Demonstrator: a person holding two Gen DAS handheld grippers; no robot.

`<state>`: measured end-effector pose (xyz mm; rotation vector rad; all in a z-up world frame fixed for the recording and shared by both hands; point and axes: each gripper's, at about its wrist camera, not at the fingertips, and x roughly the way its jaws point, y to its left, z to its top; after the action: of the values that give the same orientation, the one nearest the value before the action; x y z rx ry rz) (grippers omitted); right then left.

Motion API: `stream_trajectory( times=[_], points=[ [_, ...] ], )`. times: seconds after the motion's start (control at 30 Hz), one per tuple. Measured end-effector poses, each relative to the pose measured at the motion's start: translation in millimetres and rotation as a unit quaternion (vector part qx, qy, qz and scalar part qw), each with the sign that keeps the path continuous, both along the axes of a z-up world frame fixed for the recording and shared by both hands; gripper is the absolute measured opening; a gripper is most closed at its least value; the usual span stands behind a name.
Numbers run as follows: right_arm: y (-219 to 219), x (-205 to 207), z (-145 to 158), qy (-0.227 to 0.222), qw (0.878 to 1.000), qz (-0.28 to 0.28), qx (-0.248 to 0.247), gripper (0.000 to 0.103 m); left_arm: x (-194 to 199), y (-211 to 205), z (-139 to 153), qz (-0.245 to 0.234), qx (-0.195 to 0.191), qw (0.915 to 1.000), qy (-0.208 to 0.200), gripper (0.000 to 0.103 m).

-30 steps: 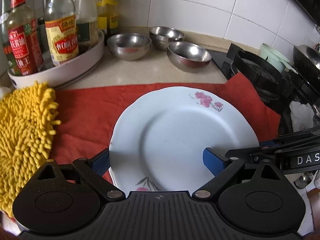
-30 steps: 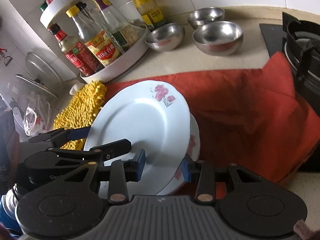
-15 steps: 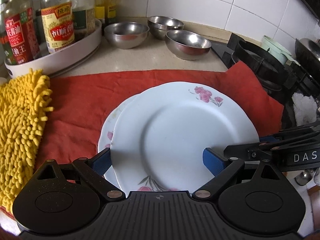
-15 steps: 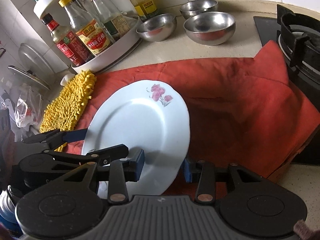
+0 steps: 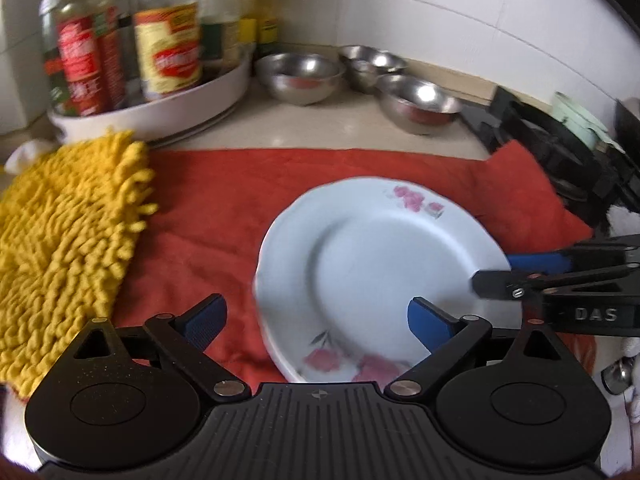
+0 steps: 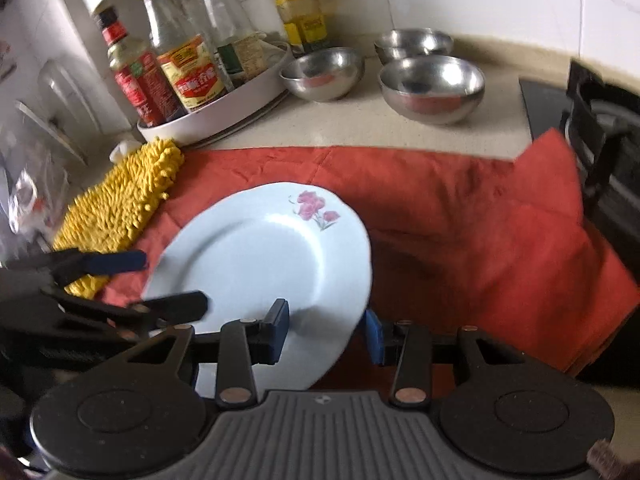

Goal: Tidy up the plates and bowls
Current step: 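Carry the held pink-flower plates with the right tool onto the red cloth, then open the right tool to set the plates on the red cloth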

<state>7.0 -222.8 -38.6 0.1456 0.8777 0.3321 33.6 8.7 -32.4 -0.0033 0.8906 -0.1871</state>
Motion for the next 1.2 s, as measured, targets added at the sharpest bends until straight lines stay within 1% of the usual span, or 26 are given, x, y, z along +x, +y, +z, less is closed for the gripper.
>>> stream_trajectory(
  times=[0.07, 0.17, 0.23, 0.3, 0.33, 0.43, 0.47, 0.53, 0.67, 0.73, 0.87, 0.93, 1.03, 1.1, 1.2],
  points=[
    [6, -2, 4, -0.017, 1.0, 0.007, -0.019, 0.038, -1, 4, -3, 0.012, 0.001, 0.9999, 0.008, 0.099],
    [-1, -10, 13, -0.031, 0.999, 0.003, -0.014, 0.039, -2, 5, -8, 0.008, -0.012, 0.9997, 0.021, 0.1],
    [-9, -10, 13, -0.026, 0.999, -0.008, -0.02, 0.039, -3, 2, -11, -0.008, -0.026, 0.9993, 0.027, 0.1],
    [-13, -7, 8, -0.011, 1.0, -0.014, -0.023, 0.039, 1, -2, -12, -0.034, -0.036, 0.9983, 0.03, 0.101],
    [-14, -4, 5, 0.001, 1.0, -0.014, -0.011, 0.039, 5, -3, -13, -0.042, -0.041, 0.9977, 0.033, 0.101],
    [-10, 5, -2, 0.044, 0.998, -0.002, 0.049, 0.039, 16, -4, -16, -0.051, -0.055, 0.996, 0.048, 0.102],
    [-8, 6, -3, 0.047, 0.997, -0.005, 0.054, 0.047, 17, -4, -16, -0.054, -0.053, 0.996, 0.046, 0.102],
    [-4, 5, -2, 0.043, 0.998, -0.01, 0.046, 0.047, 18, -5, -15, -0.058, -0.051, 0.9959, 0.047, 0.102],
    [-7, 7, -2, 0.048, 0.996, -0.034, 0.063, 0.048, 29, -4, -14, -0.057, -0.055, 0.9954, 0.054, 0.102],
    [-7, 11, -2, 0.051, 0.995, -0.043, 0.068, 0.048, 37, -5, -15, -0.062, -0.047, 0.9958, 0.05, 0.102],
    [-3, 24, -1, 0.043, 0.996, -0.044, 0.061, 0.047, 56, -5, -13, -0.06, -0.039, 0.9964, 0.046, 0.101],
    [-2, 31, 0, 0.039, 0.996, -0.049, 0.06, 0.048, 60, -5, -11, -0.064, -0.033, 0.9966, 0.041, 0.101],
    [-2, 35, 1, 0.037, 0.996, -0.046, 0.061, 0.047, 62, -2, -10, -0.073, -0.029, 0.9958, 0.047, 0.099],
    [-5, 34, 3, 0.041, 0.996, -0.042, 0.065, 0.047, 60, -1, -5, -0.081, -0.013, 0.996, 0.036, 0.1],
    [-10, 32, 12, 0.026, 0.997, -0.049, 0.052, 0.047, 59, 3, 6, -0.09, 0.015, 0.9958, 0.01, 0.101]
  ],
)
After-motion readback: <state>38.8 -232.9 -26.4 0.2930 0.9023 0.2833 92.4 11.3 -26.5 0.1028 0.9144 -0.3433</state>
